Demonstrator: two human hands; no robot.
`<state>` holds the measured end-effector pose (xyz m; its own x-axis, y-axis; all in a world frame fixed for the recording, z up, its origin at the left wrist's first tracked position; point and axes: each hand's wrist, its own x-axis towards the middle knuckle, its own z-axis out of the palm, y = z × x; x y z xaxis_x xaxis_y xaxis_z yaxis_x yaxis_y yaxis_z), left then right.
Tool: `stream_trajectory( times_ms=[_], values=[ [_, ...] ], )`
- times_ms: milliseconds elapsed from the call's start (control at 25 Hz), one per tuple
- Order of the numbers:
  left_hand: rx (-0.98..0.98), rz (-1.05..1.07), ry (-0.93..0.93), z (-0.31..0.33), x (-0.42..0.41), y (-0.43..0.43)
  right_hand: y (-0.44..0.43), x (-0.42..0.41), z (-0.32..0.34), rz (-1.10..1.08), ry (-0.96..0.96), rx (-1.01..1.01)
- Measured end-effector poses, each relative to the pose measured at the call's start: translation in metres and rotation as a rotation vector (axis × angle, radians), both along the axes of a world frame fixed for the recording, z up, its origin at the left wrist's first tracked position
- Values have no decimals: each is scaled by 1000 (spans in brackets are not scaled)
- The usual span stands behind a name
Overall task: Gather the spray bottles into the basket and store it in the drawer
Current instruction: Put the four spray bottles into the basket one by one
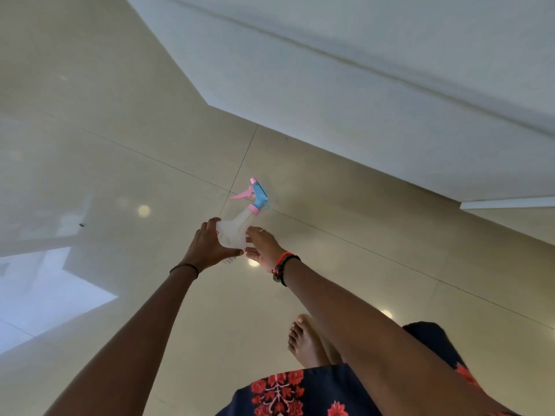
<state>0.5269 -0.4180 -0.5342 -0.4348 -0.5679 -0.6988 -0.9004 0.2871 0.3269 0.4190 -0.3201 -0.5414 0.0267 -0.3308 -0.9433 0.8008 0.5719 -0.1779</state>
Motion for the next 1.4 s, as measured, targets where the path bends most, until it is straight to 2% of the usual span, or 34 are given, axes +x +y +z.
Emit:
stream_trajectory(
  times_ms=[360, 720, 960, 1200, 1400],
  values=[
    [5, 141, 258, 185, -24, 52, 51, -45, 184, -48, 76, -192],
    [67, 180, 435, 366, -77, 102, 107, -104, 372, -114, 154, -289],
    [82, 77, 499, 442, -118, 130, 151, -135, 457, -128, 284, -380],
    [45, -86, 554, 486, -151, 149, 186, -154, 512, -291, 373, -328],
    [125, -160, 586, 502, -180, 179, 223, -169, 537, -416, 413, -270]
  ],
)
